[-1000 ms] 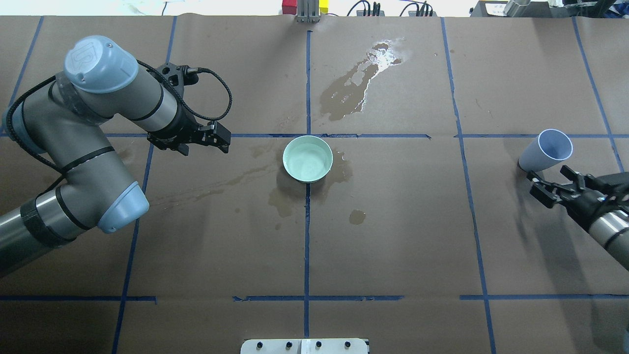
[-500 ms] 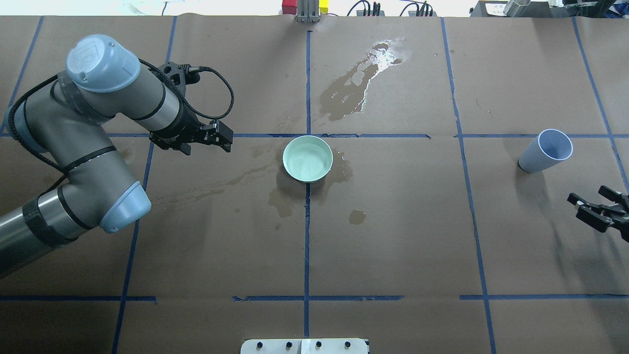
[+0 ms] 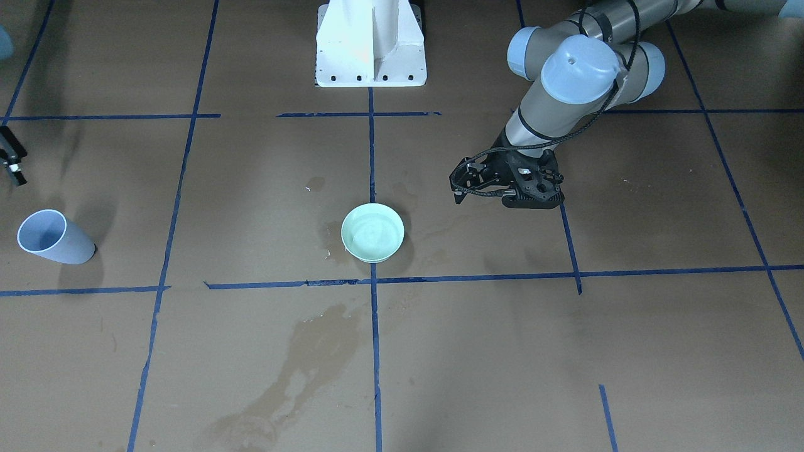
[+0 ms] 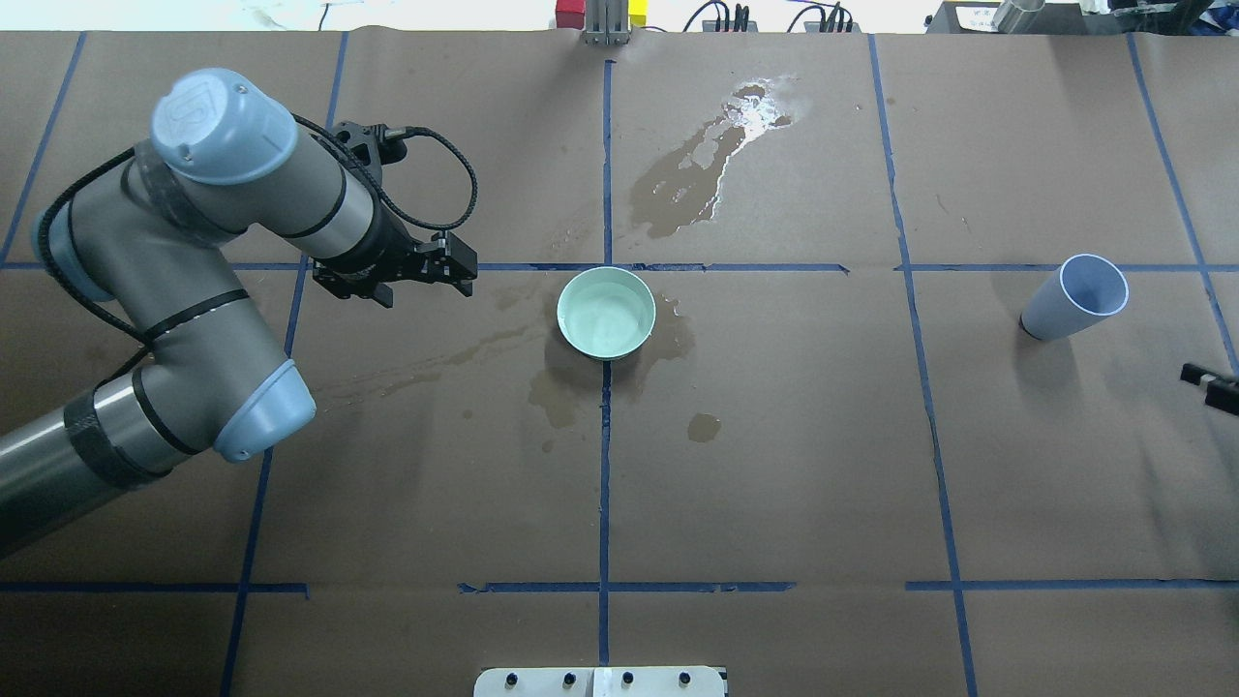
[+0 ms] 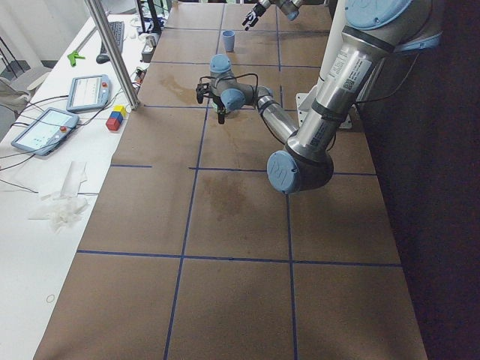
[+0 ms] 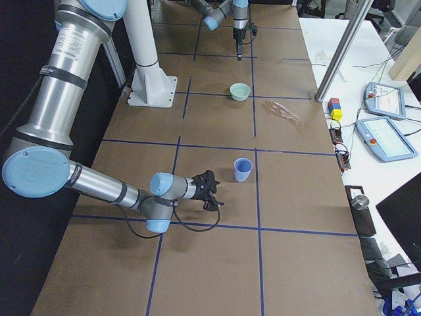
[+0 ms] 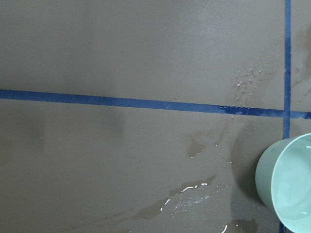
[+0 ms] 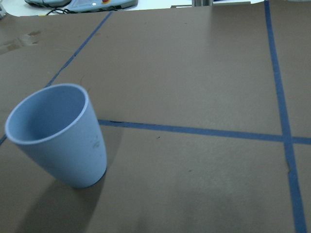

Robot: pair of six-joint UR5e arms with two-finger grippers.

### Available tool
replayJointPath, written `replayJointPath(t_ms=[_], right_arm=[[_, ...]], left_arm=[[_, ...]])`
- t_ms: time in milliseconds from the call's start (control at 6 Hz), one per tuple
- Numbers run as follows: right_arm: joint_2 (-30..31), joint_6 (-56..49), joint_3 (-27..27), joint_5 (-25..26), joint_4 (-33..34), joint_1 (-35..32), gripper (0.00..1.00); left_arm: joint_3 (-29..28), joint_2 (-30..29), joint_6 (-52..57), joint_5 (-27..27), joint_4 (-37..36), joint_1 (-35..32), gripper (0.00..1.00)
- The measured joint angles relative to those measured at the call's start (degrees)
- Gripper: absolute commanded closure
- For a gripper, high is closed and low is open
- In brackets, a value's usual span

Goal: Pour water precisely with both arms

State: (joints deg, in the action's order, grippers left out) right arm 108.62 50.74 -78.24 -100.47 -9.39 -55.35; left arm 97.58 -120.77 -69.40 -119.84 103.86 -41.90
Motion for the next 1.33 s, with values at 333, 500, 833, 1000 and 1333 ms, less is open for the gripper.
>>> replayJointPath(t_ms=[333, 500, 833, 1000, 1333], right_arm=[[-5.53, -11.44, -0.06, -21.53, 15.49, -18.99, 0.00], [-8.88, -17.88, -0.17, -29.72, 27.24, -25.10, 0.00], [-14.24, -35.49, -3.36, -37.98, 55.53, -31.56, 0.00], [-14.88, -44.22, -8.56, -38.46, 70.60, -33.15, 0.00], [-14.66, -59.85, -17.46, -37.40, 94.33, -37.37, 0.00]], left_arm=[[-0.81, -1.84, -2.89, 2.89, -0.05, 2.18, 0.00], [-1.22, -2.64, -3.91, 3.34, -0.06, 2.61, 0.00], [-2.55, -4.34, -4.56, 3.88, -0.06, 2.83, 0.00], [-3.71, -5.44, -4.68, 4.53, -0.04, 2.98, 0.00], [-5.43, -6.95, -6.55, 5.87, 0.18, 3.70, 0.00]])
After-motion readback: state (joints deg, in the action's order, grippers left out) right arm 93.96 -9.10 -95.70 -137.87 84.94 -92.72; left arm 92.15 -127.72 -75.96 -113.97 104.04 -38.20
